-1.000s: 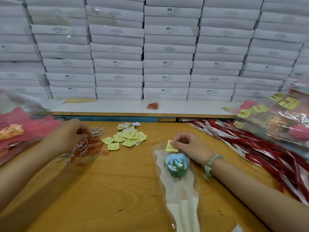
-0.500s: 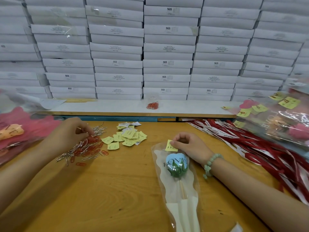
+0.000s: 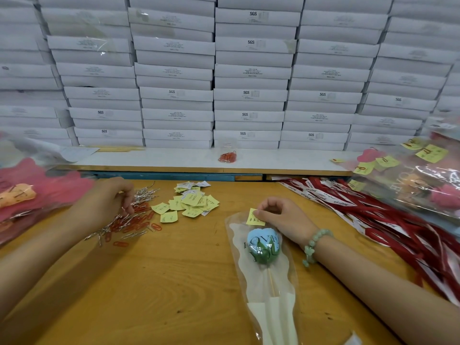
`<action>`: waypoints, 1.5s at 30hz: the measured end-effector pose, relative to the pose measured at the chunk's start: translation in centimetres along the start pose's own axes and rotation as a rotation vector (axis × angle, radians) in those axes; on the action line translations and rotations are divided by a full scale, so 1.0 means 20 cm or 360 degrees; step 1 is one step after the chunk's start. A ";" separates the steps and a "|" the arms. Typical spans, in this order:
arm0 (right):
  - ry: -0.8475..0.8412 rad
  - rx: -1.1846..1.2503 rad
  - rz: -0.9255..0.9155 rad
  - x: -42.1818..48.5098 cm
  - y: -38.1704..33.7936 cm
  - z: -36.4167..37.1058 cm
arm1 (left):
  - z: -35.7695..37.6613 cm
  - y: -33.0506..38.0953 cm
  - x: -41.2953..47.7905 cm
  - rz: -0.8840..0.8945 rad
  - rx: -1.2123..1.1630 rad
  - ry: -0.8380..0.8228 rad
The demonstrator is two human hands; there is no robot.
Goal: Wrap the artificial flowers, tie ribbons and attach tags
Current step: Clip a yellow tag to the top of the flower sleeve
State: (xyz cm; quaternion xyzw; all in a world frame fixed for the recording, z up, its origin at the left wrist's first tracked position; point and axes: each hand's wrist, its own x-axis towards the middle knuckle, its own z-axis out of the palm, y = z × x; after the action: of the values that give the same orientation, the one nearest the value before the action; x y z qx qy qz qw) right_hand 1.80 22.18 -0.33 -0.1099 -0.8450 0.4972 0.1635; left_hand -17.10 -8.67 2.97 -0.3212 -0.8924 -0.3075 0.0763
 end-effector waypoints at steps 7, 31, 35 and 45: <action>0.0010 -0.0003 0.0011 0.00 0.00 0.00 | -0.01 0.00 0.01 -0.0089 -0.0061 -0.0078; -0.0008 -0.0031 0.0009 0.00 0.00 0.00 | 0.04 0.21 -0.11 0.0626 0.0700 -0.0544; 0.0000 -0.0028 0.0018 0.00 0.00 0.00 | 0.03 0.22 -0.12 0.0652 0.0849 -0.0530; 0.0000 -0.0014 0.0011 0.00 0.01 0.00 | 0.04 0.19 -0.11 0.0662 0.0924 -0.0388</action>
State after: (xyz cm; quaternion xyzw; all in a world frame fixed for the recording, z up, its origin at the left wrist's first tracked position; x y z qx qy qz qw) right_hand 1.74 22.25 -0.47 -0.1135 -0.8468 0.4940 0.1612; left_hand -12.97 -7.14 3.40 -0.4950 -0.8606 0.0208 0.1181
